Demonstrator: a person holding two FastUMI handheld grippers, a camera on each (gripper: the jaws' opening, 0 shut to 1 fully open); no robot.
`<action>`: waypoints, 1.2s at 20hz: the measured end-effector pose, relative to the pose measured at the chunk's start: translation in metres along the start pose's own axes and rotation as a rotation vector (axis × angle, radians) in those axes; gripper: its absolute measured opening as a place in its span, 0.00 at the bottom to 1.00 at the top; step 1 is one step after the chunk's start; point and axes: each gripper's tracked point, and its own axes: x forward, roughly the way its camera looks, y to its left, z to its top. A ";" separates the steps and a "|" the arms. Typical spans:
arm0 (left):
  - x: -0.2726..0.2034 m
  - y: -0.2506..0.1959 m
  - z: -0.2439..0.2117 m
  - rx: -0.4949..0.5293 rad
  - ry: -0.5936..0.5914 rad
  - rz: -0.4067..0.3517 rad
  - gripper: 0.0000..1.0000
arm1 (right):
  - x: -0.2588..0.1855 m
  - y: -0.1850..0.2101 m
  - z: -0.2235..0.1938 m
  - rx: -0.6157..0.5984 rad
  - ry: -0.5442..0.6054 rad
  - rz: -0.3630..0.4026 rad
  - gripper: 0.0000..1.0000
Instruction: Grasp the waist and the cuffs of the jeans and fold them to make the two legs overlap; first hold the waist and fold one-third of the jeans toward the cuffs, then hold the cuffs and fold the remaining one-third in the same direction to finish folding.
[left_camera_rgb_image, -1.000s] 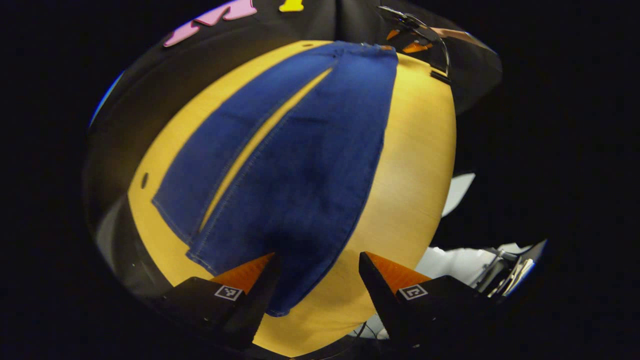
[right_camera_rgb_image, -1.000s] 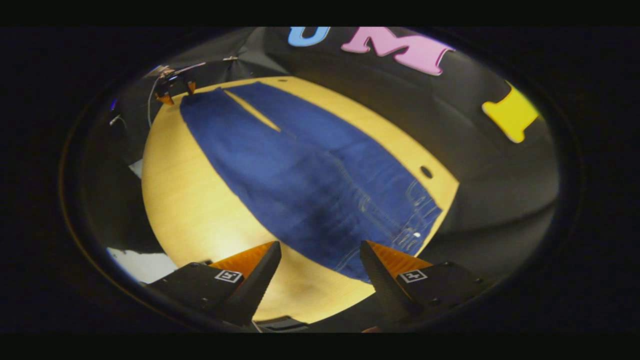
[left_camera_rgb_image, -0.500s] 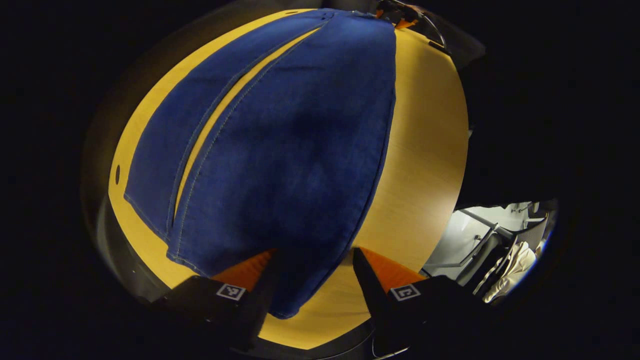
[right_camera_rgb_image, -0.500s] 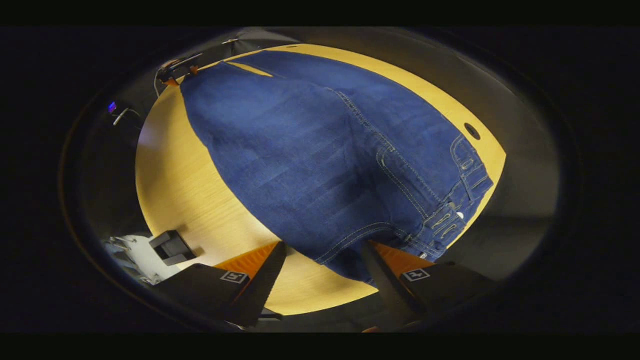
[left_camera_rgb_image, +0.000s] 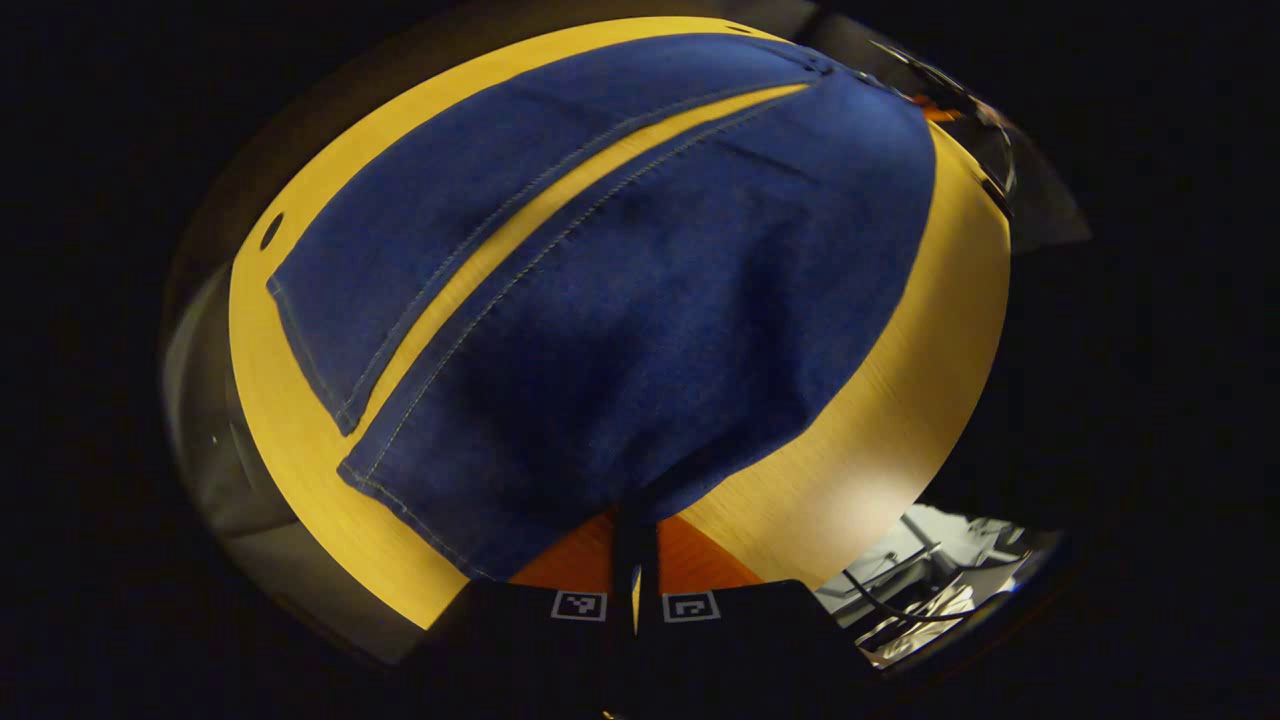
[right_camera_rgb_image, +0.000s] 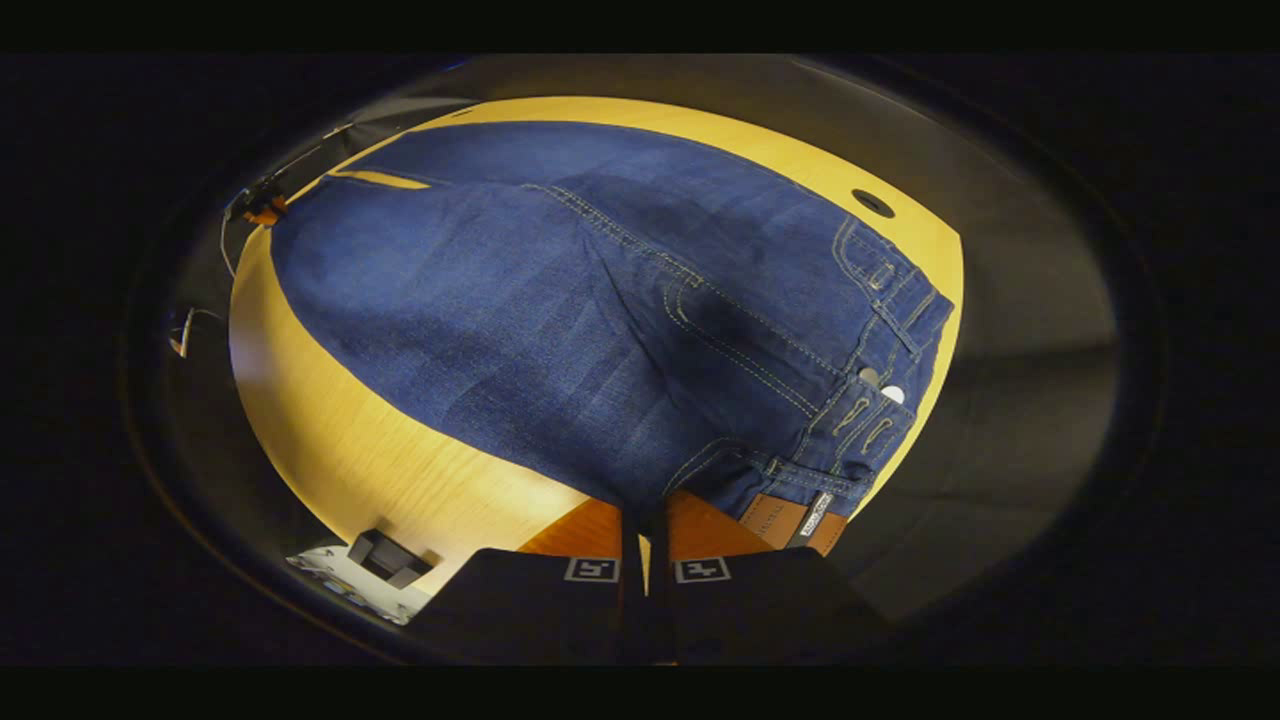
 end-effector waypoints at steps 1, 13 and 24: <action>-0.006 0.004 0.003 -0.018 -0.028 0.006 0.06 | -0.004 -0.001 0.004 0.012 -0.025 -0.002 0.05; -0.130 0.097 0.084 -0.286 -0.339 0.110 0.06 | -0.099 -0.044 0.113 0.152 -0.396 -0.139 0.00; -0.148 0.183 0.191 -0.579 -0.418 0.270 0.06 | -0.031 -0.126 0.225 0.319 -0.432 -0.287 0.05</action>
